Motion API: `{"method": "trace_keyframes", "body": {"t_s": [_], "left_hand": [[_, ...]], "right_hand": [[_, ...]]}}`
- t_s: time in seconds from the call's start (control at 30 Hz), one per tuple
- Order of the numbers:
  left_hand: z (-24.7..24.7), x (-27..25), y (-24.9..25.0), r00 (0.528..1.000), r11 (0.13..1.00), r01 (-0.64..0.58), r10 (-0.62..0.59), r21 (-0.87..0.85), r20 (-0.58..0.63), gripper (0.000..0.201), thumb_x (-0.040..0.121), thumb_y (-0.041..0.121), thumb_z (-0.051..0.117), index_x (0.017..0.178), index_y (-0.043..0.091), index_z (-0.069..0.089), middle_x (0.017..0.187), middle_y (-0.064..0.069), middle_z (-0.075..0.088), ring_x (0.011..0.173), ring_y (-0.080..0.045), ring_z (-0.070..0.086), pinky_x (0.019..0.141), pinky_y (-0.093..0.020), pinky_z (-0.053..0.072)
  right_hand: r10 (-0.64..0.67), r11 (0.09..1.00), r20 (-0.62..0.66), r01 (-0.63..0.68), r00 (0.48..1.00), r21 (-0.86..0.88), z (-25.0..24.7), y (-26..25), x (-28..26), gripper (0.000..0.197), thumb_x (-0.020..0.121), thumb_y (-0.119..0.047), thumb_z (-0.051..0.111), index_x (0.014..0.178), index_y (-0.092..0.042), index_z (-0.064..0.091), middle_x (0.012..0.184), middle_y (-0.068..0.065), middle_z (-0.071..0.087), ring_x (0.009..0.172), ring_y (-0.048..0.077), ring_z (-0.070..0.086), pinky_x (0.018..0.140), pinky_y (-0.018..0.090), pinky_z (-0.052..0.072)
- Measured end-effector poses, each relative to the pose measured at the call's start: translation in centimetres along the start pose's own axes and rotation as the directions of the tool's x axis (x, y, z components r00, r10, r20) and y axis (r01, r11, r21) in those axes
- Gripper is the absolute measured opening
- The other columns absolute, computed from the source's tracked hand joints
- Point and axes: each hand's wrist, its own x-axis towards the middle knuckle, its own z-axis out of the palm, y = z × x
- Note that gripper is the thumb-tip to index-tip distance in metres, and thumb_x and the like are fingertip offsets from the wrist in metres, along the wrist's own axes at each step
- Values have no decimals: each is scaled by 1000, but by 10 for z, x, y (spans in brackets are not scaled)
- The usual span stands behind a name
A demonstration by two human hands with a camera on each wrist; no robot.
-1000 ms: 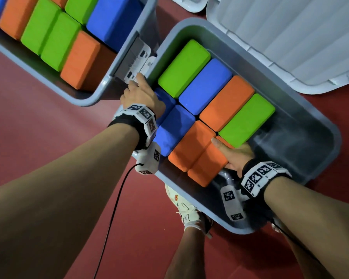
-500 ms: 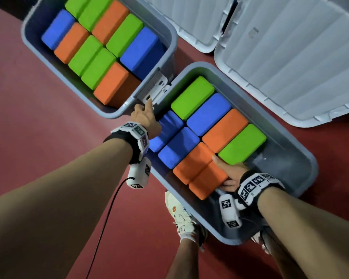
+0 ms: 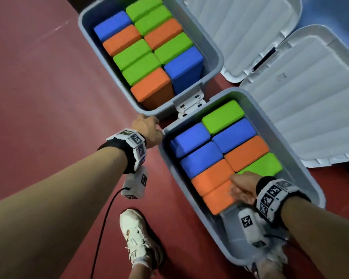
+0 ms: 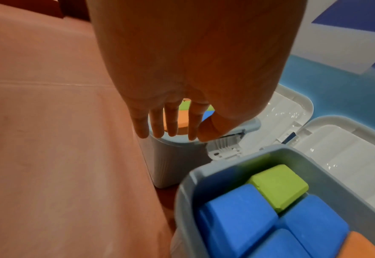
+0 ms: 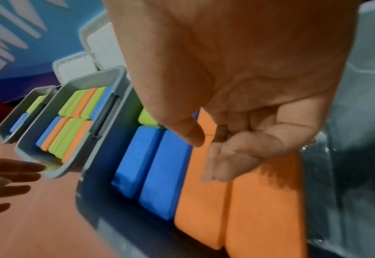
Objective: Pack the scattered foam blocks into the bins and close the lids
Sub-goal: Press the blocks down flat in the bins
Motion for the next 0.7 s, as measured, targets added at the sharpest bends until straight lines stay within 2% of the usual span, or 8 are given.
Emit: {"method": "trace_keyframes", "body": {"t_s": [0.07, 0.17, 0.37, 0.43, 0.5, 0.6, 0.63, 0.7], "left_hand": [[-20, -8, -35, 1000, 1000, -8, 8, -1, 28, 47, 92, 24, 49, 139, 20, 50, 144, -14, 39, 127, -33, 47, 105, -35, 38], [-69, -23, -97, 998, 999, -45, 44, 12, 38, 45, 94, 24, 47, 139, 21, 51, 144, -13, 40, 128, -32, 47, 106, -35, 36], [-168, -12, -208, 1000, 1000, -3, 3, 21, -2, 41, 94, 20, 48, 134, 19, 56, 140, -15, 42, 121, -33, 51, 104, -34, 39], [-192, 1, -223, 1000, 1000, 9, -9, 18, -11, 41, 94, 18, 49, 134, 16, 55, 139, -17, 42, 121, -34, 51, 103, -33, 38], [-210, 16, -226, 1000, 1000, -7, 8, 28, -21, 42, 93, 19, 50, 135, 17, 55, 140, -17, 42, 121, -33, 51, 103, -33, 38], [-233, 42, -220, 999, 997, -42, 44, 67, -20, 42, 93, 21, 51, 135, 19, 54, 141, -15, 41, 120, -33, 51, 102, -34, 39], [-238, 51, -215, 998, 995, -54, 56, 86, -21, 43, 93, 21, 51, 135, 19, 53, 140, -15, 41, 120, -33, 51, 101, -35, 39], [-251, 71, -207, 996, 986, -87, 89, 141, -10, 45, 92, 21, 52, 137, 17, 52, 139, -15, 42, 120, -33, 51, 99, -35, 40]], "right_hand": [[-36, 999, -66, 35, 997, -28, 20, -26, -17, 22, 96, -17, 44, 86, -4, 58, 67, 10, 65, 44, 19, 58, 37, 16, 35], [-102, 995, -106, 102, 989, -7, 70, -76, -44, 26, 97, -21, 44, 94, -2, 61, 69, 11, 69, 46, 18, 60, 39, 17, 38], [-222, 946, -95, 238, 970, 221, 162, -184, -92, 28, 99, -25, 42, 82, -8, 56, 67, 8, 65, 49, 19, 55, 44, 20, 45], [-260, 926, -73, 270, 963, 263, 174, -218, -105, 28, 100, -26, 42, 88, -6, 57, 74, 10, 68, 57, 20, 57, 41, 23, 51], [-287, 908, -89, 300, 954, 293, 178, -251, -114, 26, 100, -27, 44, 96, -5, 57, 86, 12, 66, 64, 21, 56, 45, 25, 56], [-324, 880, -147, 355, 935, 315, 166, -291, -119, 18, 94, -24, 49, 86, -8, 54, 79, 9, 59, 53, 19, 60, 55, 30, 56], [-316, 873, -180, 359, 932, 328, 158, -301, -121, 18, 94, -23, 50, 86, -7, 52, 82, 11, 60, 58, 22, 64, 58, 34, 58], [-277, 870, -201, 334, 940, 363, 142, -318, -122, 19, 96, -24, 52, 96, -5, 51, 101, 15, 60, 80, 31, 70, 57, 36, 60]]}}
